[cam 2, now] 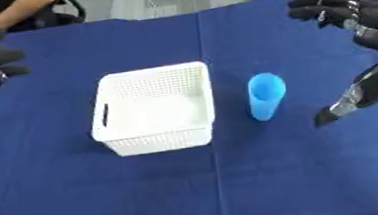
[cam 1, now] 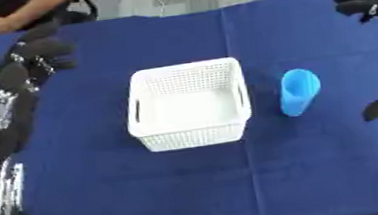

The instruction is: Pick up objects on the table and place them in the box.

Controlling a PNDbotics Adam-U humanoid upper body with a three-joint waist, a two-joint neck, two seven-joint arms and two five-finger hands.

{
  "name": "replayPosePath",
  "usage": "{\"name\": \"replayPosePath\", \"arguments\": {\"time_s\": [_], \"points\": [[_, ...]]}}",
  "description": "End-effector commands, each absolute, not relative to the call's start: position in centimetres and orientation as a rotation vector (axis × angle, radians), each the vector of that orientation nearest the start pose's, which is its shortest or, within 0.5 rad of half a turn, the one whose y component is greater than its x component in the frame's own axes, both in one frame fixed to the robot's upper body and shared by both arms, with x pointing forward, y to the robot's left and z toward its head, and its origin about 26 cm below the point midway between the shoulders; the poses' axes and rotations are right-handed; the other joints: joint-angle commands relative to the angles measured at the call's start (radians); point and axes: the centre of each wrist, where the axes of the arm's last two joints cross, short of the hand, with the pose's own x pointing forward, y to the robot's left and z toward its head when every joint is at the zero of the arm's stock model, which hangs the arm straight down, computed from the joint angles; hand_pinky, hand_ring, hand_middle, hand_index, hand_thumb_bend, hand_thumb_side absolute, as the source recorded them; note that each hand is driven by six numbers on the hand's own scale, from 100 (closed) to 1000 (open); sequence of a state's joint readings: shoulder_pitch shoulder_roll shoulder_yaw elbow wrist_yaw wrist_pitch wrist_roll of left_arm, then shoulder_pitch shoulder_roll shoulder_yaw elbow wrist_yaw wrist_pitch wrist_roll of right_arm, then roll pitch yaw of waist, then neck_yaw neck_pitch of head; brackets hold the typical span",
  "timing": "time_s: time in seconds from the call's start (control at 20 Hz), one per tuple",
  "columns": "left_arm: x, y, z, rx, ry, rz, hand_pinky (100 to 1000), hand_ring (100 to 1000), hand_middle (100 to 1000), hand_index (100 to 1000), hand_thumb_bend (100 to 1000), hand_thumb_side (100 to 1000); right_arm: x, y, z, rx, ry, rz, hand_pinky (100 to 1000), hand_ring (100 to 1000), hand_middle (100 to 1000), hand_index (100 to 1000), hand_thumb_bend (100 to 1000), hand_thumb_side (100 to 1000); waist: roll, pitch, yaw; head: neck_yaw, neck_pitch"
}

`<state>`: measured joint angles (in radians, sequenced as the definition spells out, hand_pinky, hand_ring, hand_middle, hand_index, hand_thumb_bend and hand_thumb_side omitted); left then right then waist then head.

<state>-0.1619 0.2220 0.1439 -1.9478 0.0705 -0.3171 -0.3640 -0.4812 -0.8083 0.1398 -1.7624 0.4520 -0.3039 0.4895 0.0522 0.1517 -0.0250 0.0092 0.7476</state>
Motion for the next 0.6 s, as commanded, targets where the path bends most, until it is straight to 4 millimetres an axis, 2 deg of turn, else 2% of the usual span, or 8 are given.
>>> {"name": "replayPosePath", "arguments": {"time_s": [0.05, 0.6], "points": [[28.9, 29.9, 15.7, 0.007, -2.374, -0.603, 775, 813, 942, 852, 893, 942, 34.4, -31.9, 25.9, -0.75, -1.753, 1.783, 759, 878, 1000, 1000, 1000, 527, -0.002, -0.013, 0.002, -0.002, -0.013], [29.0, 29.7, 15.8, -0.005, -2.377, -0.612, 775, 813, 943, 851, 879, 940, 36.7, -31.4, 27.1, -0.768, -1.764, 1.827, 773, 873, 991, 1000, 1000, 555, -0.002, -0.012, 0.01, -0.012, -0.013]]}}
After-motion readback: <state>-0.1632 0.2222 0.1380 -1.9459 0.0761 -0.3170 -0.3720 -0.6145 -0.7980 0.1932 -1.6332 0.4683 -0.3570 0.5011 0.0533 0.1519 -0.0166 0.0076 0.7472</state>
